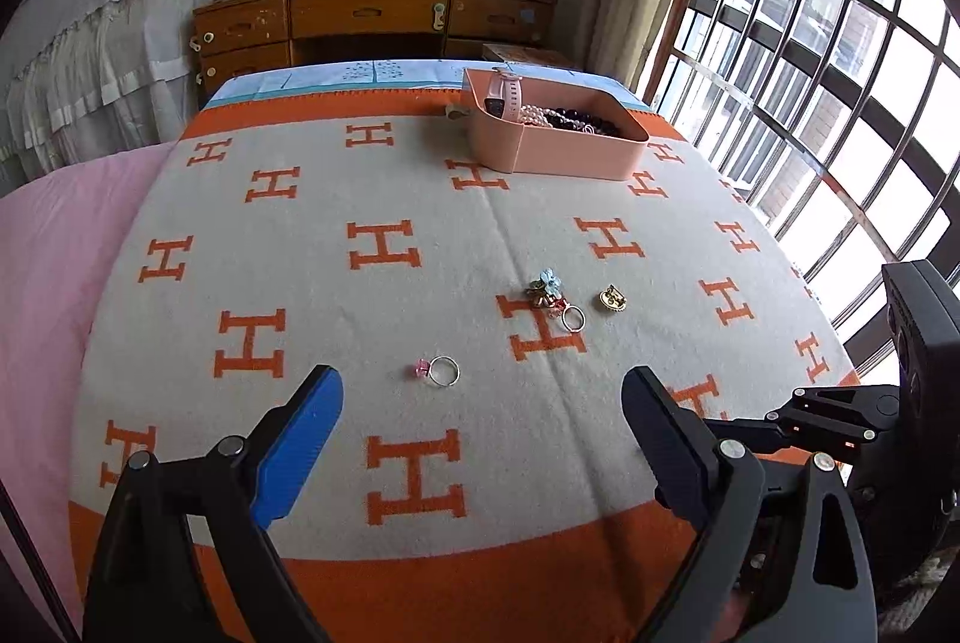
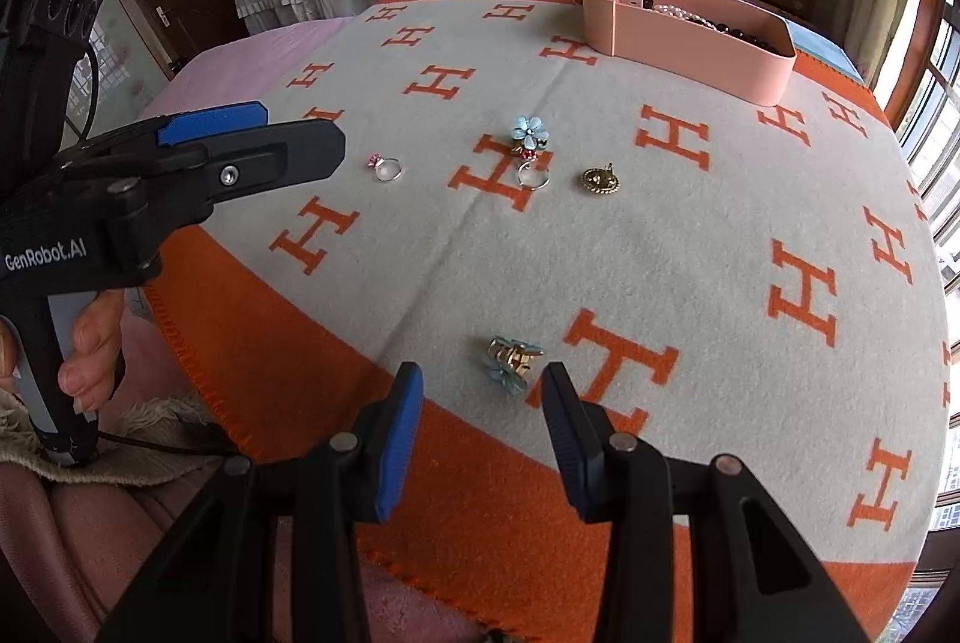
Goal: Organize jewelry
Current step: 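Move the right tool down toward the blue flower earring, then grasp the blue flower earring with the right tool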
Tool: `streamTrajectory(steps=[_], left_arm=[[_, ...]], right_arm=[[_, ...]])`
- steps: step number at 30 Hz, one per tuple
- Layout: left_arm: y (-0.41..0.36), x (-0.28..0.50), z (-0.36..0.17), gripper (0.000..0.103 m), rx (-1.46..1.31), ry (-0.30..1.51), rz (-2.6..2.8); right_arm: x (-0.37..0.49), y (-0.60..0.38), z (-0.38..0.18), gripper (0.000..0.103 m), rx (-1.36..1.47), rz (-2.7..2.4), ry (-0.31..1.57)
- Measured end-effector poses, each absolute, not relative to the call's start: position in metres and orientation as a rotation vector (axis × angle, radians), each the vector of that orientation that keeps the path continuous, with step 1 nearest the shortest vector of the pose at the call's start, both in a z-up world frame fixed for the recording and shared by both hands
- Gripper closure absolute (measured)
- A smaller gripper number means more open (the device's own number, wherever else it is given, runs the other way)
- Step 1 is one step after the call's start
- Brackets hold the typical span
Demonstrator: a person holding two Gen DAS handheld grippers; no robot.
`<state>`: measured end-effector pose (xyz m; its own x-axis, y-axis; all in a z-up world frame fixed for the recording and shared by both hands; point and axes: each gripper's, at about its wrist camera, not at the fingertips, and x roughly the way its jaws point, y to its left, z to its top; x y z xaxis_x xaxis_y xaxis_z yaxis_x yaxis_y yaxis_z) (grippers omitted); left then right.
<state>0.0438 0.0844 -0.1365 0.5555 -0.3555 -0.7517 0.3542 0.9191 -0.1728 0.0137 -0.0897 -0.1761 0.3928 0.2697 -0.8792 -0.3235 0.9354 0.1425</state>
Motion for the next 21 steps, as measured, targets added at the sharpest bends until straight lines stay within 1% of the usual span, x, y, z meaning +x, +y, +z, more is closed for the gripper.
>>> streamTrajectory(steps=[4,7,9,11,12,21], left_arm=[[0.093,0.043,-0.137,0.01,-0.026,0.887,-0.41],[0.096,0.043,-0.139,0.01,-0.036,0.893,-0.411],[0.095,0.042,-0.14,0.01,-0.033,0.896,-0.414],[0.092,0.042,-0.14,0.01,-0.026,0.896,-0.418],[0.091,0.042,-0.14,0.01,-0.024,0.896,-0.421],[0.061,0.053,-0.14,0.01,0.049,0.88,-0.455]], right_arm=[[0.017,-0.084,-0.184,0.062,-0.079,0.35,1.12],[0.017,-0.079,-0.184,0.062,-0.106,0.327,1.085],[0.016,-0.077,-0.185,0.069,-0.134,0.305,1.064],[0.016,-0.076,-0.186,0.08,-0.162,0.285,1.044],[0.016,-0.077,-0.186,0.083,-0.164,0.278,1.037],[0.034,-0.114,-0.186,0.083,-0.031,0.225,1.002]])
